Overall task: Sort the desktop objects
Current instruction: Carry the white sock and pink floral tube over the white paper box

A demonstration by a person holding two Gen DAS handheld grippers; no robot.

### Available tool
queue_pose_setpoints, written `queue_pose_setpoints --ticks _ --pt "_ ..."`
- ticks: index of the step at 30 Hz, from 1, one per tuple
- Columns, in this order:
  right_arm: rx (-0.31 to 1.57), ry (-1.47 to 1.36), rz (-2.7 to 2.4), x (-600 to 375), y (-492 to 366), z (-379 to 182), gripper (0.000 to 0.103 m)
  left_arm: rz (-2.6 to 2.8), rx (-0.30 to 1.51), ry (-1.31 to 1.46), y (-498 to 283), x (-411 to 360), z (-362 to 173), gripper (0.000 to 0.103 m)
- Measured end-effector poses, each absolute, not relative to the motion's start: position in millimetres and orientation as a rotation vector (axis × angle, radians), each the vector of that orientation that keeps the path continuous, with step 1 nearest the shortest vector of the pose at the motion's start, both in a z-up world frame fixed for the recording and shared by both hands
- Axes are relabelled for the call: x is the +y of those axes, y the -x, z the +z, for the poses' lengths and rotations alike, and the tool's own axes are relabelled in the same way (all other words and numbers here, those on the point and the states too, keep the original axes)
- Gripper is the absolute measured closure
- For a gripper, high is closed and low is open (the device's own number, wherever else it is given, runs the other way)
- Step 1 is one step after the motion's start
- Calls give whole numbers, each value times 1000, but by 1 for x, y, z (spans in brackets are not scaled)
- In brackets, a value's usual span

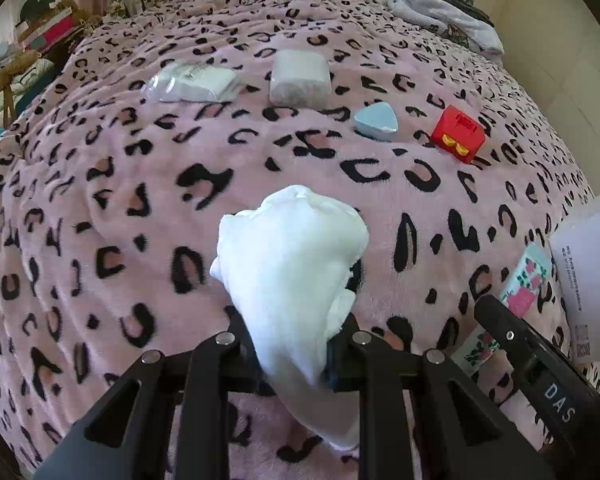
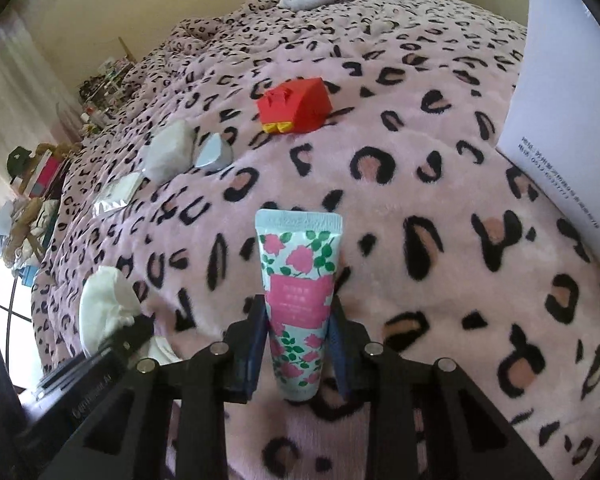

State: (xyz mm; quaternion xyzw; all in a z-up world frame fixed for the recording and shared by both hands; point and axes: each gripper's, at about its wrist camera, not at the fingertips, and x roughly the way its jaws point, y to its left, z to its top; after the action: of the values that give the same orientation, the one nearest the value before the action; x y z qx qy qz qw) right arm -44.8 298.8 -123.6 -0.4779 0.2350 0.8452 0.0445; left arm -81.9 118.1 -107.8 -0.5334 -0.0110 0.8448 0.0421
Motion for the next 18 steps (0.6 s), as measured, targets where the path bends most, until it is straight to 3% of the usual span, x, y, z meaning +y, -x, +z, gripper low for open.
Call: queue_pose_setpoints --ticks 18 --pt "647 1379 2711 295 -15 -68 79 2581 58 1525 28 123 -46 80"
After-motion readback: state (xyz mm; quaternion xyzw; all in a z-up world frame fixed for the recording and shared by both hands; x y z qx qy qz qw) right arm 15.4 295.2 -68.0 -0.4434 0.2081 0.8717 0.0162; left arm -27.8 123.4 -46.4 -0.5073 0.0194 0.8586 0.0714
